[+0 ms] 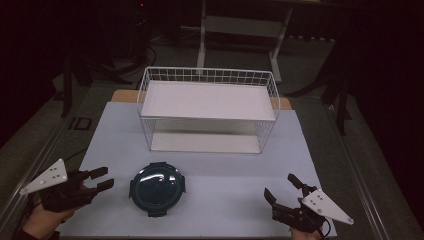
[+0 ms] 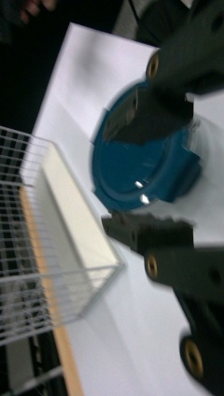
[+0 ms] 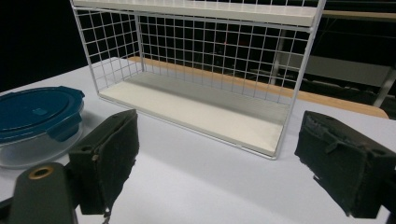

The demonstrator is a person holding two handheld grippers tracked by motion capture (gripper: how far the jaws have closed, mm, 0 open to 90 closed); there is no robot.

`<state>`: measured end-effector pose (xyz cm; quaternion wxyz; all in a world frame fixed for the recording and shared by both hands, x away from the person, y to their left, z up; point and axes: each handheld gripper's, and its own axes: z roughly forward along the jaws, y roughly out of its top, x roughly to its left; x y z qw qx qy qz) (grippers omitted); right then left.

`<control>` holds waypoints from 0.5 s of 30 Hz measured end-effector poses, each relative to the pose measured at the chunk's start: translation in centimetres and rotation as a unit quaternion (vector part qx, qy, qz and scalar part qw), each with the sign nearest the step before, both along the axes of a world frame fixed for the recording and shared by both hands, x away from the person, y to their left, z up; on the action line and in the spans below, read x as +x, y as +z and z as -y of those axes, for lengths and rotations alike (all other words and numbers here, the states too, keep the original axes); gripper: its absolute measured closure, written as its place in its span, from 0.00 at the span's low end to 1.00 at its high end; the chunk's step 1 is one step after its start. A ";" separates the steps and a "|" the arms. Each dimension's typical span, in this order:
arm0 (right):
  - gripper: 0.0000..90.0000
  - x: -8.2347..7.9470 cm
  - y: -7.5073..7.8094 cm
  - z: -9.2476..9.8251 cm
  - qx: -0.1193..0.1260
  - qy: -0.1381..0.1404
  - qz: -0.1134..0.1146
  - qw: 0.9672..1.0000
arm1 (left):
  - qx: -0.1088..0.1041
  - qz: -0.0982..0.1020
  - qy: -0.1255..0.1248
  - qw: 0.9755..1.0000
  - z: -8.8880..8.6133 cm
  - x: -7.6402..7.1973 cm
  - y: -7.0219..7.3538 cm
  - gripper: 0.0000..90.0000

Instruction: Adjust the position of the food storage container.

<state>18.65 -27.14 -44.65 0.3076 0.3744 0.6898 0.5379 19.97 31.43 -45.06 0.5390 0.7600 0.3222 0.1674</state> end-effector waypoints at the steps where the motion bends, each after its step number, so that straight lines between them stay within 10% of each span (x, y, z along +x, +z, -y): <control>1: 0.14 0.0 0.0 0.0 0.000 0.000 0.000 1.000 | 0.008 -0.015 -0.004 1.000 -0.1 0.2 -0.5 0.69; 7: 0.14 0.1 0.0 0.0 0.002 0.001 -0.004 1.000 | 0.059 -0.048 -0.006 0.997 0.4 0.7 -2.1 0.99; 15: 0.14 0.2 -0.1 0.0 0.003 0.005 -0.007 1.000 | 0.096 -0.107 -0.022 0.989 1.5 1.6 -5.1 1.00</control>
